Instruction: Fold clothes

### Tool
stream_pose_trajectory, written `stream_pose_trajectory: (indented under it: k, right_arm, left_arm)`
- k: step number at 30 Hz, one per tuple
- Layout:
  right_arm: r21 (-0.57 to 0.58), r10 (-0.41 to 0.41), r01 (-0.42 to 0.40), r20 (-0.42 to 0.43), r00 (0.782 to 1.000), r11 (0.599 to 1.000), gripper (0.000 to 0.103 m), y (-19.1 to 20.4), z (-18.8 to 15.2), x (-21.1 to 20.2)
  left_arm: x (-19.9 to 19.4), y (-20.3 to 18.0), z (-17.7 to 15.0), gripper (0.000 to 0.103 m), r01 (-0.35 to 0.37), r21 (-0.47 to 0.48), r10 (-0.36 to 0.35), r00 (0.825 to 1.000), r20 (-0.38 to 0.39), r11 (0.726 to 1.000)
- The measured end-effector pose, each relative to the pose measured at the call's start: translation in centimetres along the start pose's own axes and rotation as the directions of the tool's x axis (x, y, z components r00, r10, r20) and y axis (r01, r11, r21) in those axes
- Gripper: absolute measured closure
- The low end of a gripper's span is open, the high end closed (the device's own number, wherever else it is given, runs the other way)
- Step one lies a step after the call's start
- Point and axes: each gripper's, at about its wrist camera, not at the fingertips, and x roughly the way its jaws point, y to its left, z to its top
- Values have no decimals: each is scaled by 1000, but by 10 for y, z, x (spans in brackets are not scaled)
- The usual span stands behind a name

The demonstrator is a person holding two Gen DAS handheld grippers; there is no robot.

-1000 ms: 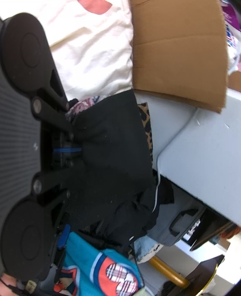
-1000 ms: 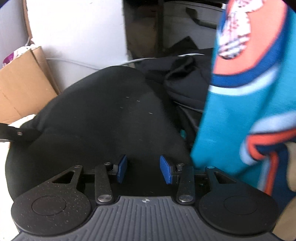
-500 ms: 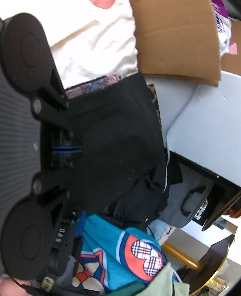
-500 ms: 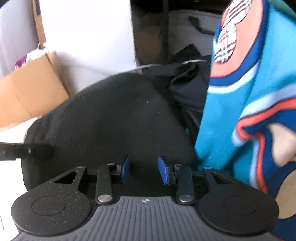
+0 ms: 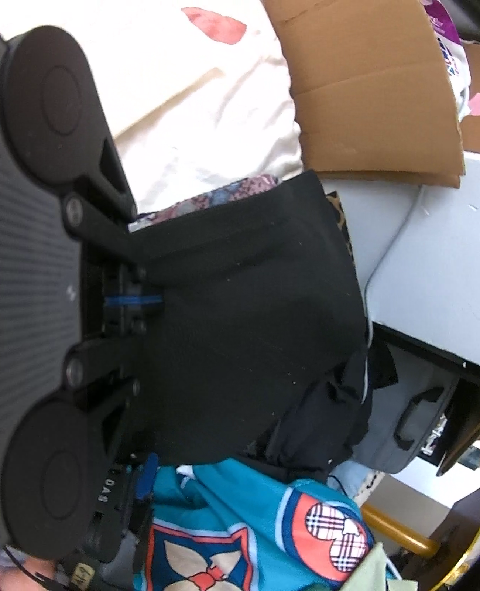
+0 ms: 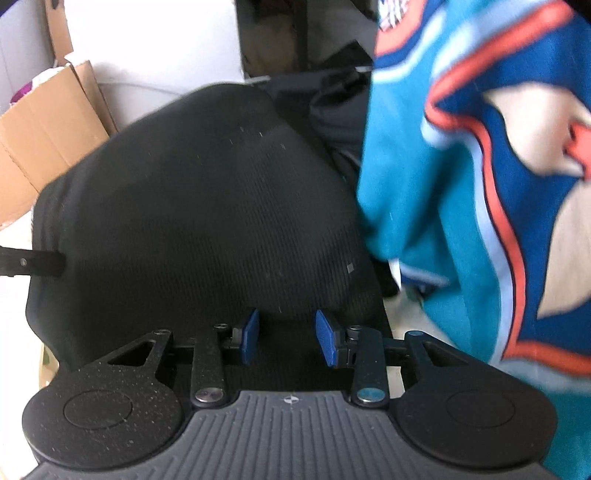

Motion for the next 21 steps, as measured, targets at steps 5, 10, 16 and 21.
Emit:
stream_pose_trajectory:
  k: [5, 10, 16, 21]
  right_arm:
    - [44, 12, -11, -11, 1000, 999, 62, -5, -3, -11]
    - [82, 37, -35, -27, 999, 996, 61, -4, 6, -27]
    - [110, 57, -51, -52, 997, 993, 40, 9, 21, -50]
    - [139, 32, -18, -105, 994, 990, 13, 21, 41, -68]
  left_arm:
    - [-15, 1, 2, 98, -21, -17, 20, 999, -25, 1000]
    - [-38, 5, 6, 64, -35, -46, 32, 998, -48, 998]
    - [-71, 8, 17, 26, -67, -82, 61, 996, -68, 994]
    - [-95, 12, 26, 12, -64, -92, 54, 992, -112, 994]
